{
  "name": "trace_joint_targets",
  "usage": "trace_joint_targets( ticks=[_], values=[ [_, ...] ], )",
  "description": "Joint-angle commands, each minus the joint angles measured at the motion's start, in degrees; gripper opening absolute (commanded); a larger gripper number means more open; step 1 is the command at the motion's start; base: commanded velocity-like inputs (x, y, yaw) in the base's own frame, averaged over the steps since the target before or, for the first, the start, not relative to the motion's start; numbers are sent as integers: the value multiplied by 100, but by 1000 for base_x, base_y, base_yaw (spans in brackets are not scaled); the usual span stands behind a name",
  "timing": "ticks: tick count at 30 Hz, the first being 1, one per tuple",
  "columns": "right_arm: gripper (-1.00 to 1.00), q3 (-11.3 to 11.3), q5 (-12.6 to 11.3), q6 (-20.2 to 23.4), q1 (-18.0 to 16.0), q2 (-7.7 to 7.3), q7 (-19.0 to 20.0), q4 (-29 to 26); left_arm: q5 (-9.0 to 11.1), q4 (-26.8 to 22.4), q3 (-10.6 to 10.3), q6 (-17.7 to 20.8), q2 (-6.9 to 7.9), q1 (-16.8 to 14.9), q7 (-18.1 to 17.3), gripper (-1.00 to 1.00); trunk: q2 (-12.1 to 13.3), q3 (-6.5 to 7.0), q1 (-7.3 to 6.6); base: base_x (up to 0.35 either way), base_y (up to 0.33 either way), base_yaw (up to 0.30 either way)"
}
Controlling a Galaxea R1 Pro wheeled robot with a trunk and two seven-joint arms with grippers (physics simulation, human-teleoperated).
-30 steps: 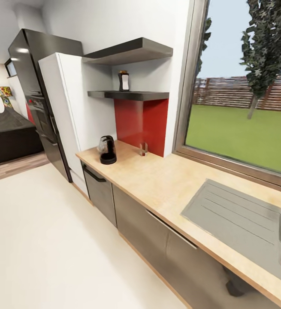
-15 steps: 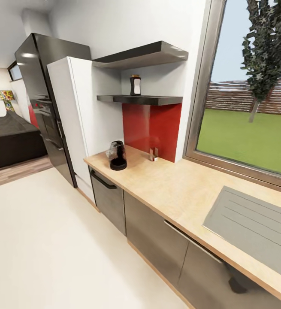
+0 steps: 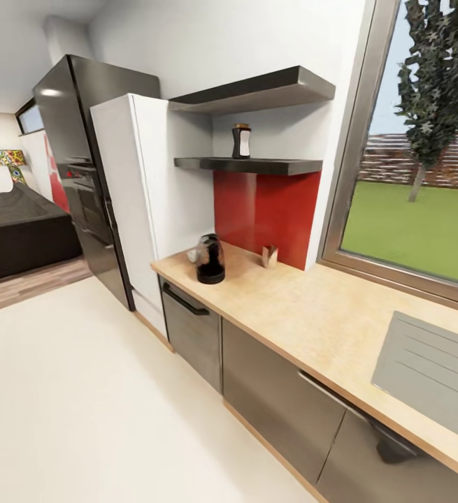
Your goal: Set up a coffee station on the kitchen countertop: keep the coffee maker on the countertop, move the bottle of coffee from the kitchen shelf to the counter next to the coffee maker, place a paper coffee filter on top of the coffee maker, put the saucer next to the coffee maker with the coffee cup on the saucer, and place the electric kettle next to the coffee maker.
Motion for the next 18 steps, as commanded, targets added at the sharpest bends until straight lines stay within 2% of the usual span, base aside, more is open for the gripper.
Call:
trace_joint_targets(
  ticks=[1,8,18],
  values=[
    [100,48,-49,-21,-6,1,-27,7,-60,9,47,-23,-3,-6,12,100,-12,-13,5,147,311,0],
    [100,48,-47,-13,-6,-8,-10,7,-60,9,48,-23,3,-6,12,100,-12,-13,5,148,311,-30],
    [100,44,-45,-13,-6,-17,-10,7,-60,9,45,-23,-2,-6,12,100,-12,-13,5,139,311,-248]
  ],
)
